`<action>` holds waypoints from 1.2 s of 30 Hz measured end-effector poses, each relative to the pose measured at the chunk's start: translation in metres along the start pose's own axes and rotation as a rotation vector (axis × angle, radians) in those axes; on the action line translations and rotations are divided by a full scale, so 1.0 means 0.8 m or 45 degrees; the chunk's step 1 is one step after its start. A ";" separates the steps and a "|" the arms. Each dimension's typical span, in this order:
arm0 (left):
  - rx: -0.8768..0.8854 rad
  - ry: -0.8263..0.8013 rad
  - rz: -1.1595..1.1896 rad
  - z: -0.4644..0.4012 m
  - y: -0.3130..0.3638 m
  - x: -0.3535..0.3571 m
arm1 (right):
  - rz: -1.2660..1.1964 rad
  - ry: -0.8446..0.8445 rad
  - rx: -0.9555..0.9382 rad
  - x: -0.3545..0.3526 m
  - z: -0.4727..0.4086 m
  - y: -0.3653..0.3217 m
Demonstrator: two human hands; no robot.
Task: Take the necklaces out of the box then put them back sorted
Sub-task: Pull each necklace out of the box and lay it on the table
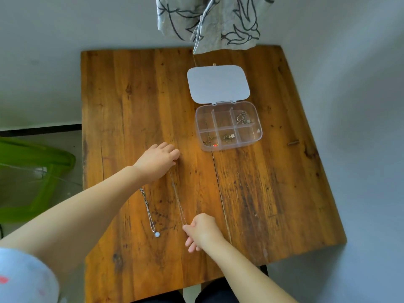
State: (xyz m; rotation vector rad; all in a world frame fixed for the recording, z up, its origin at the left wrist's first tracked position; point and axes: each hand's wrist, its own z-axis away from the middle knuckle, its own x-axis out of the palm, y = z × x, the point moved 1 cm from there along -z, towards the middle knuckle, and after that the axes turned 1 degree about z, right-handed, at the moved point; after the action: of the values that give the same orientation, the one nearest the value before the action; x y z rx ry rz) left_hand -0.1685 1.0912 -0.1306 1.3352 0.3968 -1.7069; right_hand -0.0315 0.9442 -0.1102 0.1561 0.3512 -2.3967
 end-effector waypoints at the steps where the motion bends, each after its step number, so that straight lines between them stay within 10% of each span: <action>1: -0.012 0.036 0.009 -0.002 0.004 -0.004 | 0.018 -0.046 -0.021 -0.010 0.002 -0.001; 7: -0.066 0.478 0.161 -0.041 0.065 -0.042 | -0.018 0.298 -0.416 -0.189 0.013 -0.009; 12: -0.153 0.514 0.283 -0.070 0.100 -0.033 | 0.824 0.800 -0.744 -0.338 -0.034 -0.055; 19: -0.301 0.515 0.307 -0.078 0.106 -0.027 | 1.564 0.695 -0.805 -0.384 -0.103 -0.093; 28: -0.410 0.451 0.376 -0.074 0.114 -0.035 | 1.495 0.279 -0.798 -0.396 -0.107 -0.085; 36: -0.445 0.402 0.379 -0.075 0.120 -0.041 | 1.659 0.384 -0.890 -0.399 -0.103 -0.080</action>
State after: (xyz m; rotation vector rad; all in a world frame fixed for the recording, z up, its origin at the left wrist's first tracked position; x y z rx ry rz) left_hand -0.0557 1.0972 -0.0973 1.3257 0.6128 -1.1243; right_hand 0.1666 1.2154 -0.1100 0.2994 0.8672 -0.8918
